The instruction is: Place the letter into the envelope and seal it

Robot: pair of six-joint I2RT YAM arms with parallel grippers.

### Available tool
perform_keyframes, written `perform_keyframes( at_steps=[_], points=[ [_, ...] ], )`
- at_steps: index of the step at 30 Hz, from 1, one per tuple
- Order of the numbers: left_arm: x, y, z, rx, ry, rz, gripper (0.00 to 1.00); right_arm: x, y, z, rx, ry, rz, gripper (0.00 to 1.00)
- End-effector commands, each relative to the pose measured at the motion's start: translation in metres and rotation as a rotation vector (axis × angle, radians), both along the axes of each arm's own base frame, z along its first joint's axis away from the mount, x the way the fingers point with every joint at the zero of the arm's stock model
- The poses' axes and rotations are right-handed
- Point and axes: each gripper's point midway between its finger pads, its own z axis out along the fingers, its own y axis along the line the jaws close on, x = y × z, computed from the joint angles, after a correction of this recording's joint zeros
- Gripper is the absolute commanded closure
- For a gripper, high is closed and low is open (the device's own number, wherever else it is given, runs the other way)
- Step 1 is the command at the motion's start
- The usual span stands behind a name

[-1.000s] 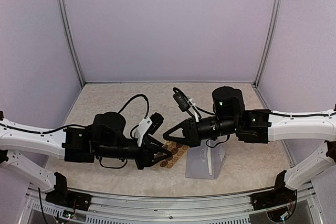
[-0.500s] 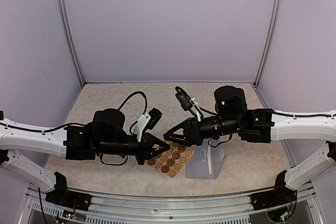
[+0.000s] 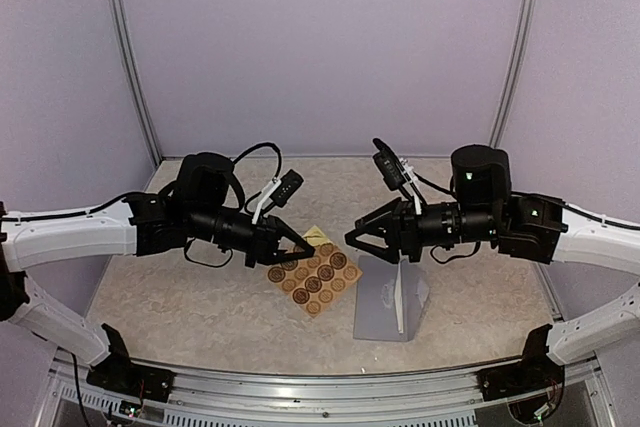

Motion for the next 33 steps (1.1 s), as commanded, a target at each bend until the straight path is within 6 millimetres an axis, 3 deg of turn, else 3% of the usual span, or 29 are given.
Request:
perform_keyframes(
  at_steps=[1, 7, 13, 33],
  points=[
    [-0.017, 0.002, -0.011, 0.024, 0.083, -0.177, 1.0, -0.012, 0.007, 0.001, -0.074, -0.063, 0.099, 0.51],
    [-0.022, 0.004, -0.019, 0.004, 0.163, -0.247, 1.0, -0.012, 0.03, -0.012, -0.161, -0.068, 0.172, 0.67],
    [-0.03, 0.005, -0.017, -0.019, 0.193, -0.284, 1.0, -0.019, 0.045, -0.021, -0.175, -0.039, 0.264, 0.72],
    [-0.035, 0.006, -0.012, -0.042, 0.203, -0.308, 1.0, -0.037, 0.046, -0.037, -0.16, 0.035, 0.353, 0.86]
  ],
)
